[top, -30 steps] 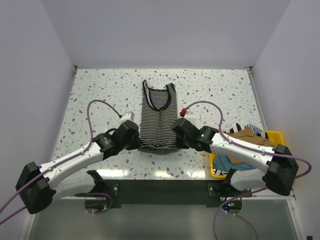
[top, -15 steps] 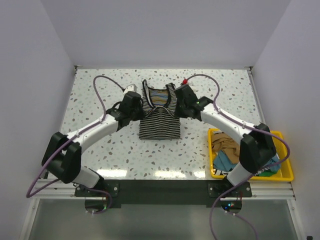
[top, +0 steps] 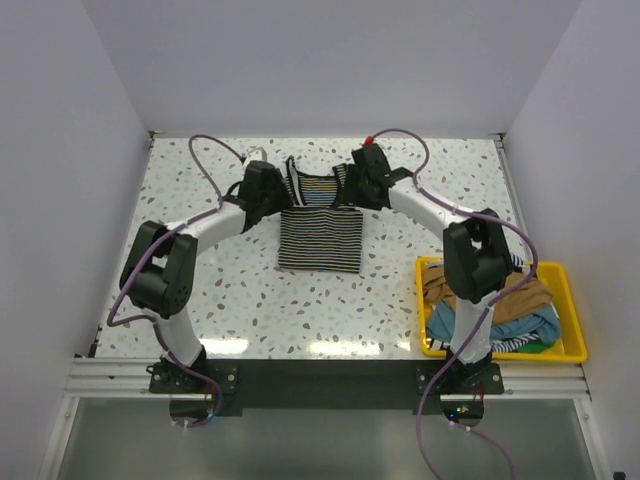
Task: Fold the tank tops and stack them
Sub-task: Fold the tank top
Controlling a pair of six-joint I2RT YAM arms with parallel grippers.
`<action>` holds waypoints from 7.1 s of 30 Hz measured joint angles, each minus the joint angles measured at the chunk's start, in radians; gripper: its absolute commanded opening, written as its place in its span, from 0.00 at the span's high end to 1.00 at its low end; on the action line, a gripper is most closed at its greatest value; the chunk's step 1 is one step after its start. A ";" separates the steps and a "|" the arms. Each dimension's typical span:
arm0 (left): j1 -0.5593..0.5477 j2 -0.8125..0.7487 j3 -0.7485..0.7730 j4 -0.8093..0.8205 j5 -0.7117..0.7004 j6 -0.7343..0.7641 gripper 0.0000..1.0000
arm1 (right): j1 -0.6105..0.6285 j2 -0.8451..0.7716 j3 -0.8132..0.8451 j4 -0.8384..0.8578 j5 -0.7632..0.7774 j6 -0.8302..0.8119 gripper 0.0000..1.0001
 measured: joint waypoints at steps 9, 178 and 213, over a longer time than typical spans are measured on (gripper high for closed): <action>-0.063 -0.142 -0.092 0.021 -0.019 -0.013 0.66 | 0.127 -0.068 -0.150 0.032 0.069 0.004 0.67; -0.548 -0.894 -0.760 -0.228 0.043 -0.398 1.00 | 0.453 -0.900 -0.953 0.002 0.018 0.356 1.00; 0.097 -0.126 -0.061 -0.034 0.173 -0.137 0.45 | -0.044 -0.052 -0.018 -0.100 -0.142 0.102 0.28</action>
